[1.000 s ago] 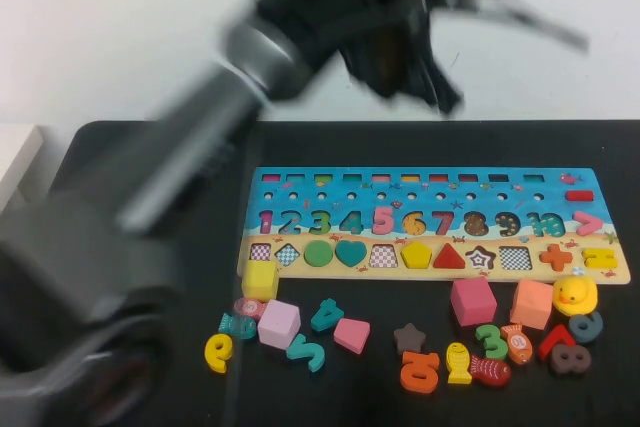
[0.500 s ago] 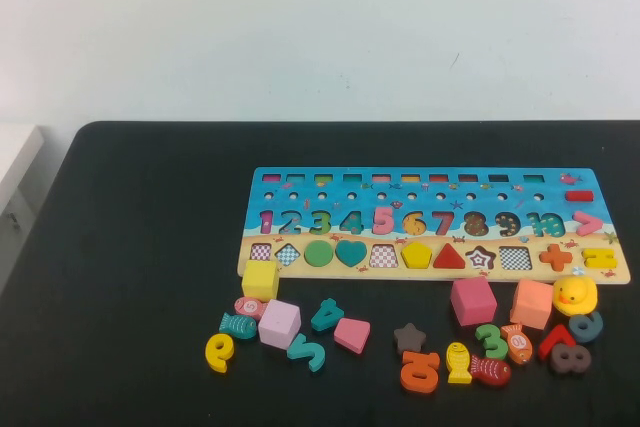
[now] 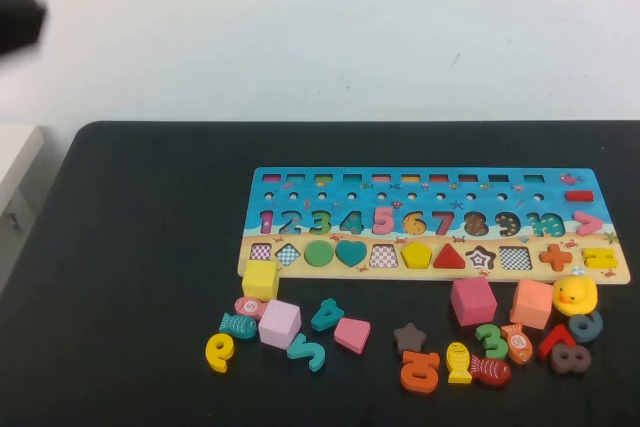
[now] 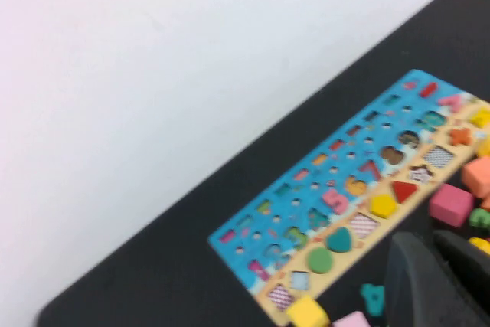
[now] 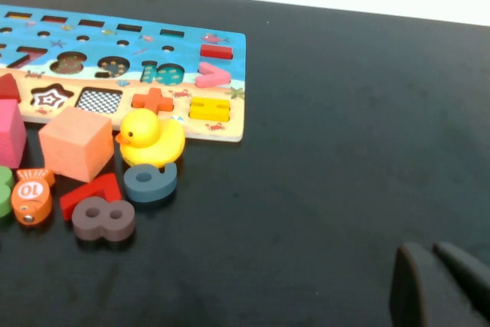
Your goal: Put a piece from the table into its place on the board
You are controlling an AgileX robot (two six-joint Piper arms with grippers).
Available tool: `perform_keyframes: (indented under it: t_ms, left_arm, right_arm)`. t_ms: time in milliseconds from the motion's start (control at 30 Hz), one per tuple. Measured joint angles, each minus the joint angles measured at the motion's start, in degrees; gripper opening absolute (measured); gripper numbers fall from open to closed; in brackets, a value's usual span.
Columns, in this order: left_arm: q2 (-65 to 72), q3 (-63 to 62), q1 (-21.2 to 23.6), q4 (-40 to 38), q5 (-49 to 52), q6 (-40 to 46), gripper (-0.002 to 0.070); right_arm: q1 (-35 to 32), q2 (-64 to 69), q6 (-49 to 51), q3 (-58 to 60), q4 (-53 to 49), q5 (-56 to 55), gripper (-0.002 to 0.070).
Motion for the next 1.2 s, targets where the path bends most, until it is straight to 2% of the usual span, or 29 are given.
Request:
perform_keyframes:
  t_ms: [133, 333, 567, 667, 767, 1033, 1200]
  left_arm:
    - [-6.85, 15.15, 0.0, -3.05, -6.83, 0.13, -0.0001]
    - [-11.6, 31.14, 0.0, -4.36, -8.04, 0.21, -0.0001]
    - [-12.21, 43.99, 0.0, -4.14, -8.16, -0.65, -0.0001]
    - [-14.43, 48.01, 1.42, -5.28, -10.48, -1.18, -0.0001]
    - [-18.07, 52.9, 4.92, -6.36, -17.38, -1.18, -0.0001]
    - [-33.03, 68.53, 16.76, -8.82, -45.19, -2.09, -0.0001]
    - [-43.25, 78.3, 23.61, -12.48, -51.76, -2.44, -0.0001]
  right_arm:
    - [0.0, 0.0, 0.0, 0.0, 0.0, 0.0, 0.0018]
    - [0.0, 0.0, 0.0, 0.0, 0.0, 0.0, 0.0018]
    - [0.0, 0.0, 0.0, 0.0, 0.0, 0.0, 0.0018]
    - [0.0, 0.0, 0.0, 0.0, 0.0, 0.0, 0.0018]
    - [0.0, 0.0, 0.0, 0.0, 0.0, 0.0, 0.0018]
    - [0.0, 0.0, 0.0, 0.0, 0.0, 0.0, 0.0019]
    - [0.0, 0.0, 0.0, 0.0, 0.0, 0.0, 0.0018]
